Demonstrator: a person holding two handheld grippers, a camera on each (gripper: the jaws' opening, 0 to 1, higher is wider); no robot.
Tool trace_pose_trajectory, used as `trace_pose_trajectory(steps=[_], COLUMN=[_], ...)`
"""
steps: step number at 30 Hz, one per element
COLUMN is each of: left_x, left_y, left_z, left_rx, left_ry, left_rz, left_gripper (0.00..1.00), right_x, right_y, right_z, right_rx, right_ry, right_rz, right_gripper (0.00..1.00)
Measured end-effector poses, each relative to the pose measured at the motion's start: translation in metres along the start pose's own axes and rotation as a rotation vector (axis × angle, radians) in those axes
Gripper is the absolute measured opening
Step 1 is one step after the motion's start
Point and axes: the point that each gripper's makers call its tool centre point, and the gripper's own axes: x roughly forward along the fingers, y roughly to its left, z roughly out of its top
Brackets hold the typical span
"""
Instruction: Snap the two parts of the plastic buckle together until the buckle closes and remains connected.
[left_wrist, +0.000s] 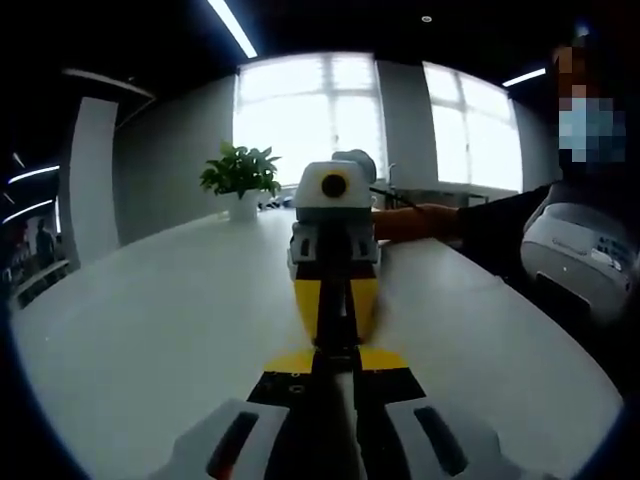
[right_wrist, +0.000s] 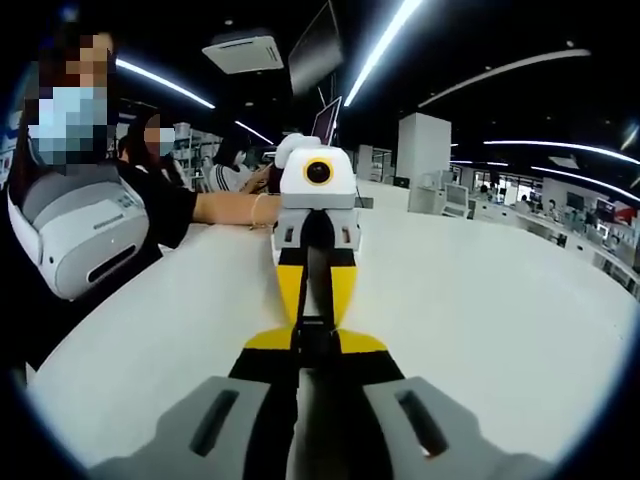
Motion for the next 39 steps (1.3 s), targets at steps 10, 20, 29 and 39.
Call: trace_pose_trajectory(steps=[10,20,29,39], left_x=[0.0,0.0,0.0,0.0], left_y=[-0.001,-0.001,-0.001,-0.003], left_z=[0.0,0.0,0.0,0.0], left_rx=[0.006,0.001,0.002,0.001], left_ry=[0.001,-0.001,-0.003,-0.003], left_rz=[0.002,-0.003,-0.015,-0.016], left_gripper=[0.1,0.1,0.11,0.11], right_x=[0.002,0.002,0.0,-0.018], right_y=[0.001,0.001,-0.005,-0.008], right_z=[0.001,0.001,-0.001,-0.009], right_rx=[-0.009,-0.004,0.056,0.072], right_ry=[0.0,0.001,0.003,0.019], right_rz=[-0.001,-0.003,0.006,-0.001], right_gripper=[0.12,0.13,0.2,0.16])
